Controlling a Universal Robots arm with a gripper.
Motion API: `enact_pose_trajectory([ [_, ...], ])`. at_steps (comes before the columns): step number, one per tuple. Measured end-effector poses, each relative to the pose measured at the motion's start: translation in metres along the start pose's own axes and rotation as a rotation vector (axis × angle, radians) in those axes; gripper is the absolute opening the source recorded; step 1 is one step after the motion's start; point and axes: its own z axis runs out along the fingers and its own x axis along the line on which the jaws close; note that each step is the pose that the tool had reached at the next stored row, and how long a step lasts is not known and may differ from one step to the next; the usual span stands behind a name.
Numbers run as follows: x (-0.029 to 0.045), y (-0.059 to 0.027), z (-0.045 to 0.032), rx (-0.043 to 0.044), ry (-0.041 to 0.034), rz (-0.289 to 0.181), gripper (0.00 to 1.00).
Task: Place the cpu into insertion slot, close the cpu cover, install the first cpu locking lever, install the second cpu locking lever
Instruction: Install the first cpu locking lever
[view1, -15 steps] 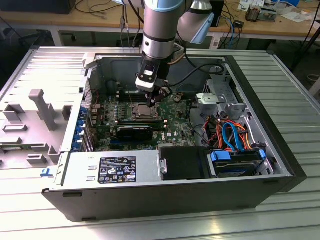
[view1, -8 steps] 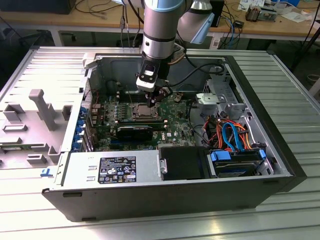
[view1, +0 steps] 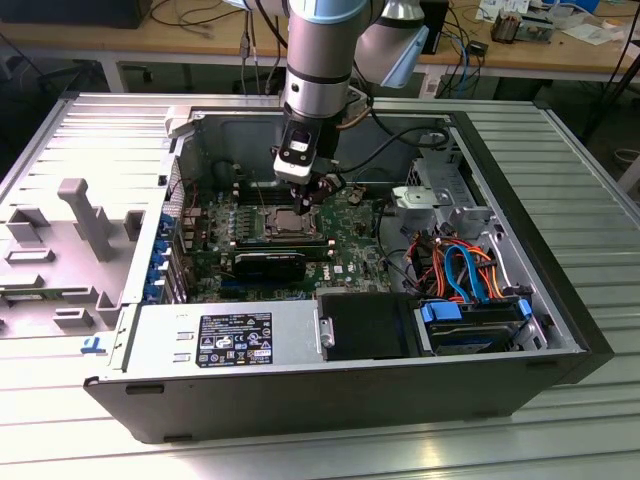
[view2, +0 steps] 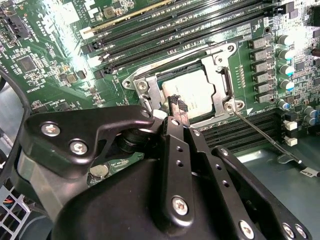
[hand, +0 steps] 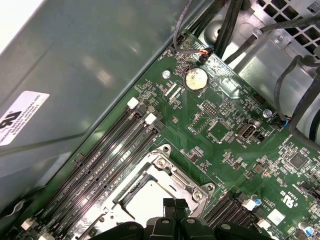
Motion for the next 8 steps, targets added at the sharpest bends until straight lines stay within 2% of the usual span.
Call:
enact_pose_trajectory([
  [8, 0.0, 0.0, 0.0, 0.0002, -0.0012, -0.017, 0.11],
])
